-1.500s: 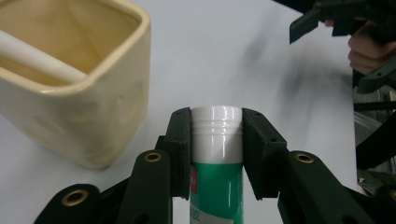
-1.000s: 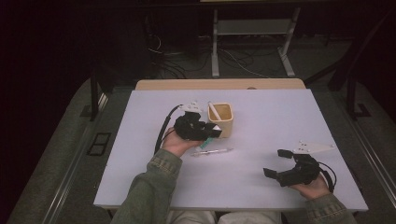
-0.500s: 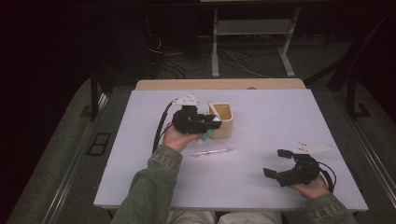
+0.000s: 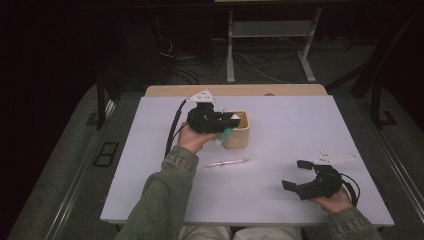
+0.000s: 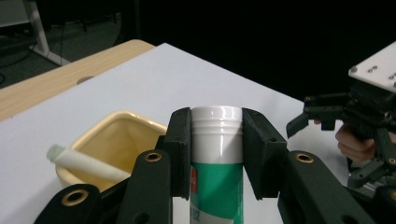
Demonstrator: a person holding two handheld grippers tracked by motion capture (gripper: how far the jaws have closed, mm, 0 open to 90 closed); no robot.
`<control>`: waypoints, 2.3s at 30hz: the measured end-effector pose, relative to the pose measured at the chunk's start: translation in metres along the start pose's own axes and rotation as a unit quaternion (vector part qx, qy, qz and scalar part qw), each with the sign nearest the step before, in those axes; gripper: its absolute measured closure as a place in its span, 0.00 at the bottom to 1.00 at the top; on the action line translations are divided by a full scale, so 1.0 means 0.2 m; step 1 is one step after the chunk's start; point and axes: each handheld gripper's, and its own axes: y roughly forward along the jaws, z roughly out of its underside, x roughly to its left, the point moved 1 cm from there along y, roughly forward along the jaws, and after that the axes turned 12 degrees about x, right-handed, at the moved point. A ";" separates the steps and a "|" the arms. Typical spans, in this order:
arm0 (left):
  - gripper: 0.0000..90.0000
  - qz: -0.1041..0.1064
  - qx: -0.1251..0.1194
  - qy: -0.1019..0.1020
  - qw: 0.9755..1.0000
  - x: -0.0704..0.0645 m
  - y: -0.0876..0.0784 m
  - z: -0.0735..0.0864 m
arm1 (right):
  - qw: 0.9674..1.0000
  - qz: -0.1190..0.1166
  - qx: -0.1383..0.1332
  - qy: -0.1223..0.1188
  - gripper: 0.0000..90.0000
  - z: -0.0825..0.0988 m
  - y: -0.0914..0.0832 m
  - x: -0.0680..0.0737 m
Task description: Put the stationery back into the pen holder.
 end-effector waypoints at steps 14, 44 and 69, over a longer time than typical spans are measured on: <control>0.71 -0.003 -0.013 -0.001 1.000 0.03 0.02 -0.08 | 1.000 -0.001 -0.002 0.002 0.00 0.00 0.00 0.00; 0.71 -0.032 -0.065 -0.016 0.997 0.15 0.14 -0.16 | 1.000 -0.004 0.001 0.002 0.00 0.00 0.00 0.00; 0.71 -0.044 -0.054 -0.019 0.997 0.22 0.30 -0.08 | 1.000 -0.011 0.005 -0.003 0.00 0.00 0.01 0.00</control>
